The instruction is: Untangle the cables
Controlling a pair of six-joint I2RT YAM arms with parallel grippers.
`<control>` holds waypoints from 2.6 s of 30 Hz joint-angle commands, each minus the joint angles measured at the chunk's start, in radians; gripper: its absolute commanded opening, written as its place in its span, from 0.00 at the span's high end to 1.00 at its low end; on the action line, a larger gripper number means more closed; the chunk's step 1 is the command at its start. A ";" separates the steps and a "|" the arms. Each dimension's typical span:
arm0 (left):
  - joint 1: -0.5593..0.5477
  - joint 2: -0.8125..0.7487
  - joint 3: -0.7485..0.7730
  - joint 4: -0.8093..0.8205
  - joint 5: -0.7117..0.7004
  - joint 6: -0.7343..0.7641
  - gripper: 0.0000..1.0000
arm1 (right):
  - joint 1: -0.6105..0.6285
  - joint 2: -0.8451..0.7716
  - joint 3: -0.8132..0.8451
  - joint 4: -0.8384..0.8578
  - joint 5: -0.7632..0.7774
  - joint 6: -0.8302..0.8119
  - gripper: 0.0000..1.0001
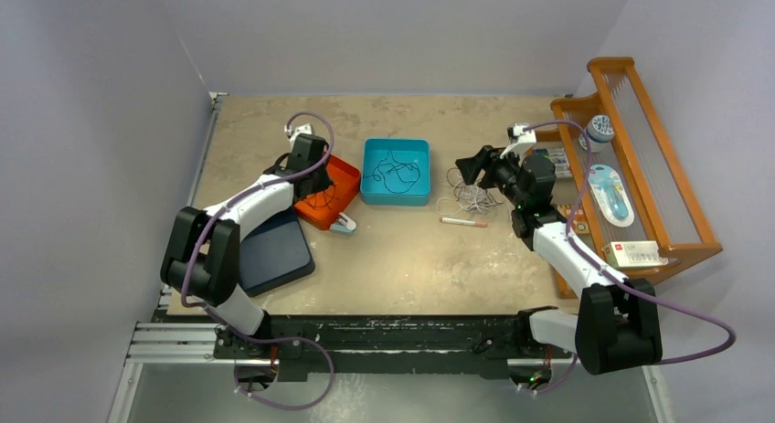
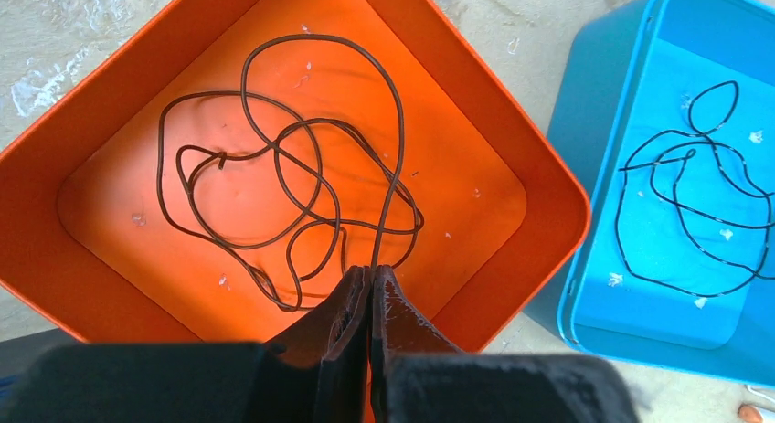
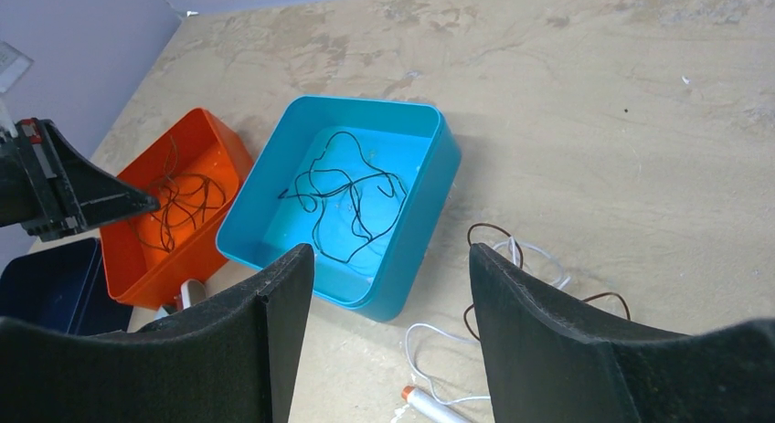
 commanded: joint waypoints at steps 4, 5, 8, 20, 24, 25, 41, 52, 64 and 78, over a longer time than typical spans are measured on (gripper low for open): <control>0.016 0.082 0.008 0.096 -0.050 -0.036 0.99 | -0.002 0.010 0.017 0.053 -0.032 0.016 0.35; 0.018 0.091 0.007 0.117 -0.047 -0.044 0.97 | -0.002 0.009 0.018 0.049 -0.032 0.017 0.35; 0.022 0.125 0.017 0.173 -0.026 -0.061 0.93 | -0.002 0.004 0.022 0.036 -0.032 0.012 0.34; 0.025 0.153 0.113 0.154 0.008 -0.051 0.64 | -0.002 -0.029 0.022 0.005 -0.010 0.003 0.34; 0.024 0.064 0.110 0.112 -0.029 -0.049 0.46 | -0.002 -0.036 0.017 0.007 0.005 0.007 0.34; 0.025 0.045 0.109 0.102 -0.038 -0.049 0.44 | -0.002 -0.036 0.017 0.007 0.009 0.006 0.34; 0.024 -0.150 0.005 0.042 -0.044 -0.084 0.33 | -0.002 -0.061 0.027 -0.049 0.088 -0.002 0.34; -0.030 -0.203 -0.068 0.140 0.056 -0.056 0.32 | -0.002 -0.041 0.081 -0.302 0.217 0.045 0.36; -0.178 -0.130 -0.007 0.149 0.058 -0.030 0.34 | 0.009 0.031 0.204 -0.507 0.312 0.179 0.33; -0.178 -0.151 -0.020 0.148 0.047 -0.034 0.34 | 0.173 0.126 0.222 -0.590 0.582 0.624 0.28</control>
